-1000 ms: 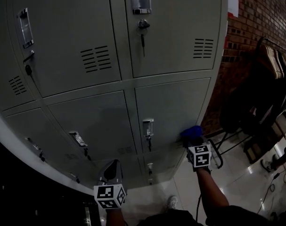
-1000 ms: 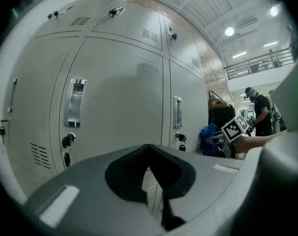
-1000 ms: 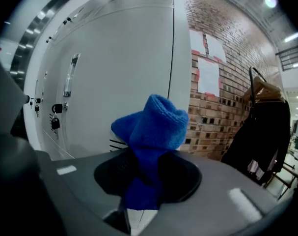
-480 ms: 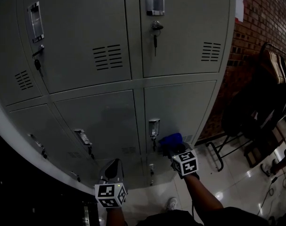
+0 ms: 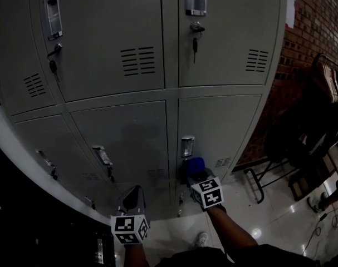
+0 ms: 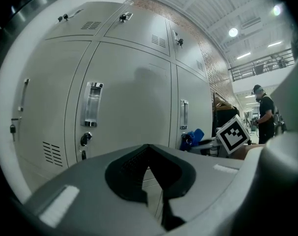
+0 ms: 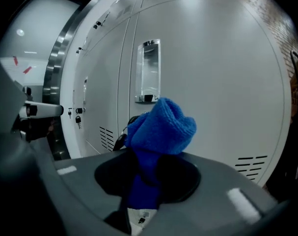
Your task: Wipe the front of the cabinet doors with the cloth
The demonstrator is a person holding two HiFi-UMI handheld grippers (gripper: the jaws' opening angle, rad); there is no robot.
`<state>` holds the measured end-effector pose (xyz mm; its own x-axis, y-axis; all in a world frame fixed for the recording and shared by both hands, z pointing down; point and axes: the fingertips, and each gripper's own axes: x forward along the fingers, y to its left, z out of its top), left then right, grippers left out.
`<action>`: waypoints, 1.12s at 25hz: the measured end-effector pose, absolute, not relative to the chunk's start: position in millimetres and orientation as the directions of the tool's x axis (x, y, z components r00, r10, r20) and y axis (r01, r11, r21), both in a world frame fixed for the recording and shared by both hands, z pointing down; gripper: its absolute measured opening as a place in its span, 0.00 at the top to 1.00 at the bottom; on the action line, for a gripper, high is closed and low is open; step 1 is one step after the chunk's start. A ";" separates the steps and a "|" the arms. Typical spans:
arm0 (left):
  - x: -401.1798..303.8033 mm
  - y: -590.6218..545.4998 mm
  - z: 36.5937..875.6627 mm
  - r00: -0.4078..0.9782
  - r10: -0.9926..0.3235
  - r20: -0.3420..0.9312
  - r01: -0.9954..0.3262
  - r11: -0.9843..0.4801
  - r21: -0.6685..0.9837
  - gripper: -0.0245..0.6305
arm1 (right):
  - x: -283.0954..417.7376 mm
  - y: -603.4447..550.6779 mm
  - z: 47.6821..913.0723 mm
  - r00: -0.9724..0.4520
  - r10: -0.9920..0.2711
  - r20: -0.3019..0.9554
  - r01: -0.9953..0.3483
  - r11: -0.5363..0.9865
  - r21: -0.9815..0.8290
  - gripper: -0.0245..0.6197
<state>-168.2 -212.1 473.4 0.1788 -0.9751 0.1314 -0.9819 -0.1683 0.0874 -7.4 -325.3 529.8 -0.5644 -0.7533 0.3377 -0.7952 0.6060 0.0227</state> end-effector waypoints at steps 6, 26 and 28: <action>-166.1 -207.6 470.7 0.177 -0.976 0.126 -0.982 -0.166 0.090 0.94 | 16.3 -309.7 527.2 -0.518 -0.792 0.324 -0.827 0.560 0.047 0.79; -153.9 -167.3 457.2 0.236 -0.968 0.085 -0.971 -0.232 0.053 0.94 | 52.2 -203.1 443.6 -0.511 -0.850 0.129 -0.843 0.525 0.122 0.79; -157.3 -162.8 455.2 0.234 -0.969 0.080 -0.972 -0.230 0.052 0.94 | 48.3 -198.8 444.6 -0.514 -0.848 0.128 -0.840 0.528 0.122 0.79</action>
